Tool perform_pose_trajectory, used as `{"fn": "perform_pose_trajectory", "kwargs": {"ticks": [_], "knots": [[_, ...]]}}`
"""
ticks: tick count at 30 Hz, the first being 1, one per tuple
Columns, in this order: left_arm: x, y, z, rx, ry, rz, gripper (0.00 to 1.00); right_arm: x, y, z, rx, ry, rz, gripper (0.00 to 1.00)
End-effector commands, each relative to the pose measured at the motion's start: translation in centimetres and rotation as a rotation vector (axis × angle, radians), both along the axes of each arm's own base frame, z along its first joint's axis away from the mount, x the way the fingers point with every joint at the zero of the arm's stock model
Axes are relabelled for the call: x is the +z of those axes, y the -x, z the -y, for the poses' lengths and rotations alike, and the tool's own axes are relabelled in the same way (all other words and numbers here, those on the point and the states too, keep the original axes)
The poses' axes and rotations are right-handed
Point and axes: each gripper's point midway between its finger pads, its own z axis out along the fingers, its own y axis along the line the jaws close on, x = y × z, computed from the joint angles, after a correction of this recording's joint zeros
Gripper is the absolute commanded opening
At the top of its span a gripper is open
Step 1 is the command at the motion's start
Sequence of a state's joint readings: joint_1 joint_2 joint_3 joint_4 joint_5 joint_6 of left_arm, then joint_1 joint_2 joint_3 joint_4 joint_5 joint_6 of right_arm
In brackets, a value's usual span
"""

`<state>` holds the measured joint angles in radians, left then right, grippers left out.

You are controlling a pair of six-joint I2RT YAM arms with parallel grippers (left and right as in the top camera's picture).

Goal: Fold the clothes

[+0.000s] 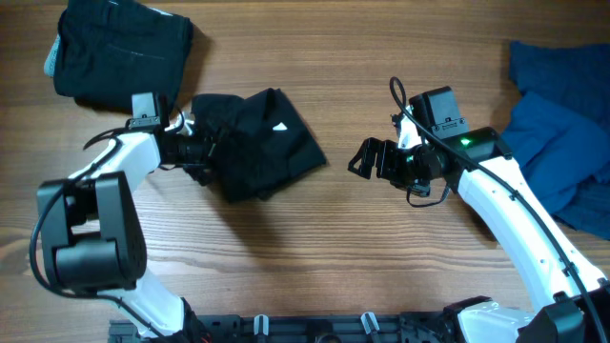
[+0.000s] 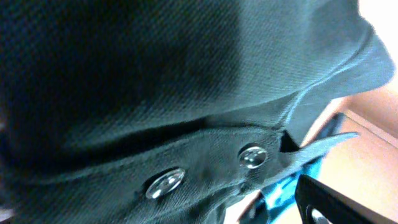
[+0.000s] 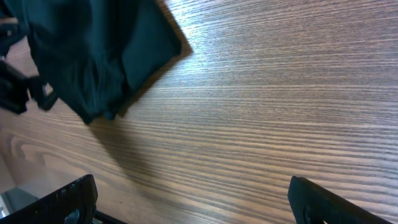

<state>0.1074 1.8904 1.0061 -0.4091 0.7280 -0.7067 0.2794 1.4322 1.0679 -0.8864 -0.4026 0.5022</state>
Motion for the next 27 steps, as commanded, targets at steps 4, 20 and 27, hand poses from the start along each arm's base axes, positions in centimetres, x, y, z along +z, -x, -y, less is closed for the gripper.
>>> {"fn": "perform_pose_trajectory", "kwargs": {"ticks": [4,20,27], "knots": [[-8.9,1.9,-0.9,-0.029,-0.09,-0.101,0.6,0.1,0.3,-0.3,0.031,-0.011,0.006,0.99],[-5.6,-5.1,0.7,-0.138,-0.123,0.216,0.04,-0.3,0.6,-0.2,0.035,-0.003,-0.002,0.99],[1.1,-12.5,1.1,-0.168,-0.192,0.399,0.04,-0.5,0.9,0.0,0.042,0.004,-0.012,0.99]]}}
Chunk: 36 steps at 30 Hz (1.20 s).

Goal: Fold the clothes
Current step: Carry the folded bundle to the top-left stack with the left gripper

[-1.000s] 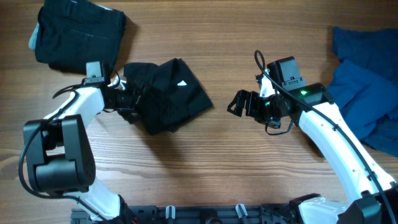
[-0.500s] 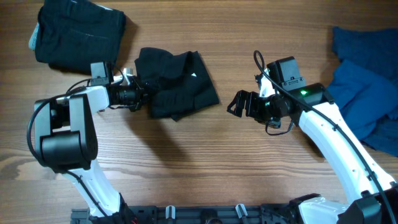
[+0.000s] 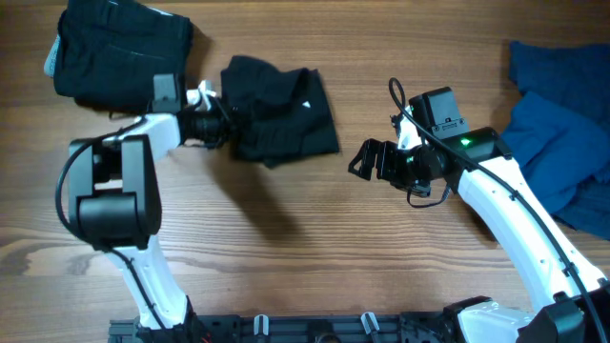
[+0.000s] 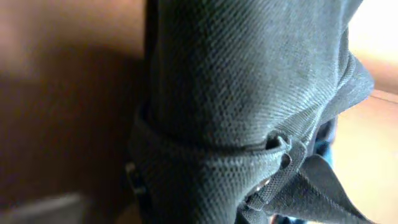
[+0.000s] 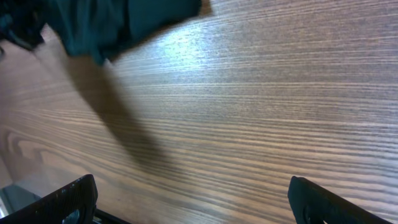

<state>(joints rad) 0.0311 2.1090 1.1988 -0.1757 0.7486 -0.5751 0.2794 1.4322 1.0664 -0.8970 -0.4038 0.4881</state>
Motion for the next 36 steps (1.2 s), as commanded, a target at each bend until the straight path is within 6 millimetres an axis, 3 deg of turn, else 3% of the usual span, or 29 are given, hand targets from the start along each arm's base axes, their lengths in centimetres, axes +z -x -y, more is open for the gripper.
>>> {"fn": "perform_pose_trajectory", "kwargs": {"ticks": [1,7,11,15,17,21,24,28,32,36], "knots": [[3.3,-5.6,-2.2,0.027,-0.175,0.149,0.04,-0.4,0.6,-0.1,0.028,0.002,-0.006,0.99],[9.5,-11.3,-6.7,0.111,-0.393,0.322,0.04,-0.5,1.0,0.1,0.026,0.011,-0.026,0.99],[12.1,-13.6,-11.0,0.228,-0.512,0.398,0.04,-0.6,1.1,0.2,0.025,0.012,-0.032,0.99],[13.2,-14.5,-15.4,0.335,-0.574,0.434,0.04,-0.6,1.1,0.2,0.02,0.011,-0.036,0.99],[13.2,-14.4,-18.2,0.389,-0.605,0.425,0.04,-0.6,1.1,0.2,0.019,0.011,-0.035,0.99],[13.4,-13.9,-21.7,0.445,-0.613,0.414,0.04,-0.6,1.1,0.2,0.014,0.014,-0.035,0.99],[13.8,-13.9,-22.3,0.438,-0.576,0.432,0.04,-0.6,1.1,0.2,-0.003,0.012,-0.043,0.99],[14.8,-14.3,-21.3,0.414,-0.549,0.461,0.04,-0.6,1.1,0.3,-0.008,0.014,-0.045,0.99],[17.1,-15.2,-19.3,0.379,-0.53,0.495,0.04,-0.6,1.2,0.3,-0.006,0.015,-0.048,0.99],[20.7,-16.1,-17.1,0.34,-0.496,0.556,0.04,-0.6,1.2,0.3,-0.005,0.017,-0.051,0.99]]}}
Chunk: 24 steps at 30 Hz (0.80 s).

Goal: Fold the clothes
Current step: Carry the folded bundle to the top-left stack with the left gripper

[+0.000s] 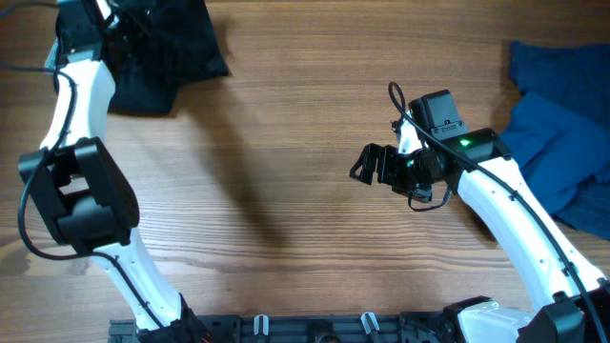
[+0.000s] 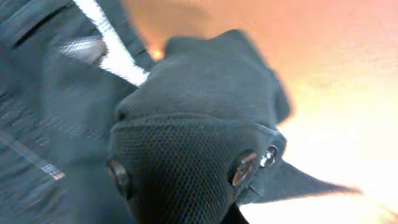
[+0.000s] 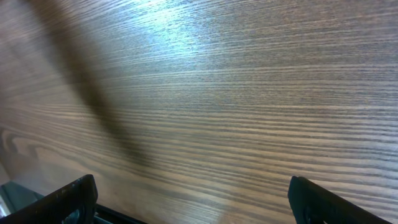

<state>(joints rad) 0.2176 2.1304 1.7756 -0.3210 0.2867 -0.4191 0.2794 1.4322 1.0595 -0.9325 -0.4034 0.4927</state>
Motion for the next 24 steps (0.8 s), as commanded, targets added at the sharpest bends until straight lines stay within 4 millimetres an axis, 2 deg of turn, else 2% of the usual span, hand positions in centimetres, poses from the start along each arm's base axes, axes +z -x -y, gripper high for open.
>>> {"fn": "perform_pose_trajectory", "kwargs": {"ticks": [1,3,6,13,19,24], "knots": [[6.5,-1.9,1.8,-0.066,-0.026,0.128,0.04,-0.2,0.3,0.1,-0.001,0.006,-0.009,0.99],[8.5,-2.1,3.1,-0.086,-0.029,0.148,0.04,-0.2,0.4,0.1,0.0,0.007,-0.011,0.99],[10.2,-2.3,4.0,-0.1,-0.033,0.169,0.04,-0.3,0.5,0.3,0.007,0.02,-0.01,0.99],[10.5,-2.2,3.4,-0.085,-0.034,0.164,0.04,-0.5,0.7,0.5,0.017,0.036,-0.013,0.99],[9.3,-1.6,-0.9,0.044,-0.138,0.109,0.04,-0.5,0.7,0.5,0.017,0.036,-0.014,0.99],[7.8,-0.8,-5.1,0.106,-0.142,0.069,0.04,-0.5,0.7,0.5,0.015,0.036,-0.017,0.99]]}}
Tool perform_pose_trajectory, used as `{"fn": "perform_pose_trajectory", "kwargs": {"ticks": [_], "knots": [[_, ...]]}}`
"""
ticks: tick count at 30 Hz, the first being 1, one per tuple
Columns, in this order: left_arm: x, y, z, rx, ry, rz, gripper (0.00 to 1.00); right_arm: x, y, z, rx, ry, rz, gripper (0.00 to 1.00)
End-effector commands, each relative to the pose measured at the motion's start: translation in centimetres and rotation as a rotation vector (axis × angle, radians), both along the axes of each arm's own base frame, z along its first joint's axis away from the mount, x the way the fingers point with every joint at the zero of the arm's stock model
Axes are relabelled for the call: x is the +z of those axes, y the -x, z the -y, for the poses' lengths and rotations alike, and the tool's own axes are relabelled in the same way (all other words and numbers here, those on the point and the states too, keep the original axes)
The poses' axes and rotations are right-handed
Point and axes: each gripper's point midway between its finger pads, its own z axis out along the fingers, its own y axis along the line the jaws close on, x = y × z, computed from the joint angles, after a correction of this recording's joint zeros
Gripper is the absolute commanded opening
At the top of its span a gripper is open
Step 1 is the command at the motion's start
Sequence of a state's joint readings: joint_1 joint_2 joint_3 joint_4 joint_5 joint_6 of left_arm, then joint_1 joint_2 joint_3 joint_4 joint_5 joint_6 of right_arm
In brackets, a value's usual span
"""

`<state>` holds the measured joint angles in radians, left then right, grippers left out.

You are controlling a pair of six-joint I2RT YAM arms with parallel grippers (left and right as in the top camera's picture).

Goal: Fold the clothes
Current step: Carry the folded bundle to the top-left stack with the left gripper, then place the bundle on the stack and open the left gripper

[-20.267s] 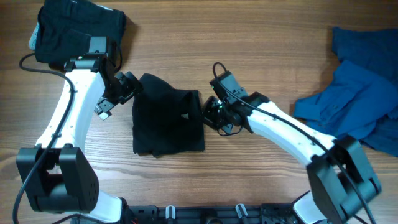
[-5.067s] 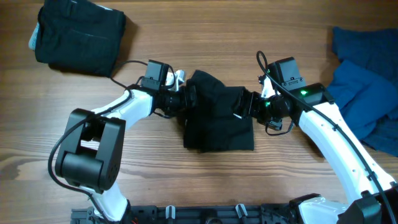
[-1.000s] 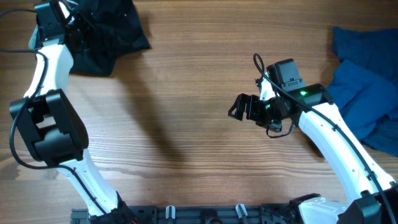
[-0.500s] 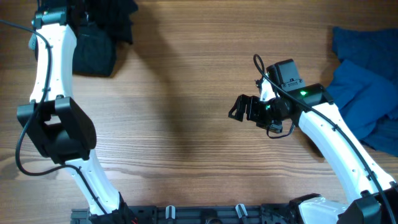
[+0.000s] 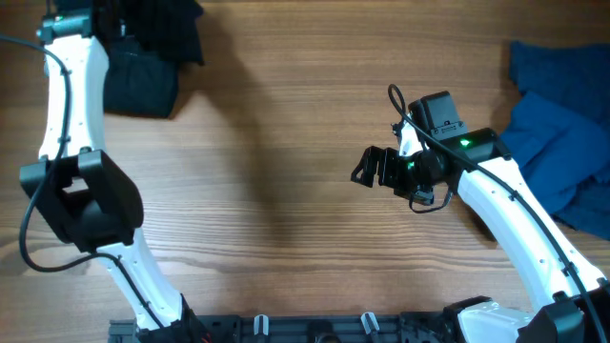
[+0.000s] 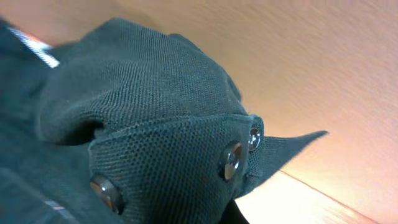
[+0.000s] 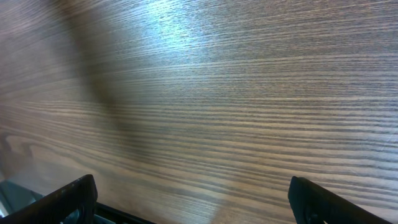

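A folded black garment [image 5: 139, 84] lies in the far left corner of the table. Over its back edge my left gripper [image 5: 111, 19] is shut on a second black garment [image 5: 170, 23]. That garment fills the left wrist view as a bunched knit fold with snap buttons [image 6: 231, 160], hiding the fingers. My right gripper [image 5: 368, 166] hovers open over bare wood at the table's middle right; its two fingertips [image 7: 69, 200] stand wide apart with nothing between them.
A heap of blue clothes [image 5: 560, 124] lies at the far right edge, beside the right arm. The wooden table [image 5: 276, 229] shows a dark arm shadow on its left half.
My left gripper, still holding the black garment, has shifted a little further toward the table's back edge, so less of the garment covers the folded pile. The right arm has not moved.
My left gripper first held the black garment on the table left of centre. It then had it nearer the back, beside the folded black pile. After that the garment was over the pile in the far left corner, where it stays now. My right gripper stayed open throughout.
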<state>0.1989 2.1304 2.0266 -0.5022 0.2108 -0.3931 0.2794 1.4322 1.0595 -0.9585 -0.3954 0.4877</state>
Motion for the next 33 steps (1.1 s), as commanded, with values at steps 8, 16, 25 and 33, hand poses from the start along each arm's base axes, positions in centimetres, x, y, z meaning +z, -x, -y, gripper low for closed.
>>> {"fn": "perform_pose_trajectory", "kwargs": {"ticks": [8,16,25,33], "knots": [[-5.1,1.6,-9.4,0.124,0.009,-0.104,0.04,-0.3,0.2,0.3,0.011,0.02,0.002,0.99],[-6.8,3.6,-12.9,0.227,-0.017,-0.178,0.05,-0.3,0.2,0.3,0.011,0.02,0.002,0.99],[-8.2,5.7,-14.6,0.286,-0.014,-0.264,0.04,-0.3,0.2,0.3,0.012,0.02,0.005,0.99],[-9.7,8.2,-15.8,0.413,-0.03,-0.375,0.04,-0.2,0.0,0.2,0.015,0.019,0.013,0.99]]}}
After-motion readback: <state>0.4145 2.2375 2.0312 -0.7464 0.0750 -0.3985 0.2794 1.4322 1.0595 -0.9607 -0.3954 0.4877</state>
